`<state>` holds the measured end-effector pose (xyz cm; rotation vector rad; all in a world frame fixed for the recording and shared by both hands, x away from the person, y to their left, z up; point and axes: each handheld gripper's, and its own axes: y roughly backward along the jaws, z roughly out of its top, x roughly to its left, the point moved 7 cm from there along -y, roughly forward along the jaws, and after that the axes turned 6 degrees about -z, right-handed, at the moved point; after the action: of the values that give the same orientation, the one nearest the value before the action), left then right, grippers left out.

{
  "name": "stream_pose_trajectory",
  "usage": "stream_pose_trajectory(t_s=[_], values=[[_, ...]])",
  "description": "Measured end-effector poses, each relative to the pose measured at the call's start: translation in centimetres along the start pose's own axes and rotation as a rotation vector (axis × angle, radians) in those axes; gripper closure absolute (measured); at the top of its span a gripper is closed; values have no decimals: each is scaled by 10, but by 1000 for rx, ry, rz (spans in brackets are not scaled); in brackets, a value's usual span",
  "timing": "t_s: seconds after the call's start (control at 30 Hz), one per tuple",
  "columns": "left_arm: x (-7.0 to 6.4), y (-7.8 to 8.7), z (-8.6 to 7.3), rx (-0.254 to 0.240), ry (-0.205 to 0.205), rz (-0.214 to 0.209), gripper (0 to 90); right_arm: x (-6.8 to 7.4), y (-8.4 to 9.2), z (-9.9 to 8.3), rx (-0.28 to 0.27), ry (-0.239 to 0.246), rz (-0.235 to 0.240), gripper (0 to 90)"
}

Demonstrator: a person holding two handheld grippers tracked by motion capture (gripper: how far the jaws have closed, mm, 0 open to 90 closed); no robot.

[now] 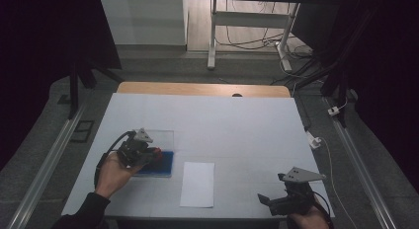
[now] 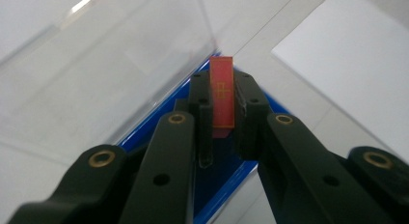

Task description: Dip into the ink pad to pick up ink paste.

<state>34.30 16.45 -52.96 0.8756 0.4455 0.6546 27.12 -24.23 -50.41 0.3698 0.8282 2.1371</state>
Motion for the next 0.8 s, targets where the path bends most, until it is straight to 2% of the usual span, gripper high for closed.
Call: stream_pose_trajectory(t_s=[0.13, 0.27, 0.47, 0.53, 0.7, 0.73, 0.8], values=[[3, -7, -5, 34, 14, -1, 798, 0, 0, 0, 0, 0, 0, 0], [2, -16, -10, 76, 9, -1, 798, 0, 0, 0, 0, 0, 0, 0], [2, -17, -13, 49, 32, 0, 800, 0, 0, 0, 1, 1, 0, 0], [0, -17, -14, 48, 19, 11, 802, 1, 0, 0, 1, 2, 4, 0], [0, -18, -16, 24, 30, 13, 805, 1, -1, 0, 1, 6, 4, 0], [1, -18, -17, 20, 37, 2, 805, 1, -1, 0, 4, 8, 3, 0], [7, -18, -18, 10, 79, -43, 805, 1, -1, 0, 5, 7, 3, 0]])
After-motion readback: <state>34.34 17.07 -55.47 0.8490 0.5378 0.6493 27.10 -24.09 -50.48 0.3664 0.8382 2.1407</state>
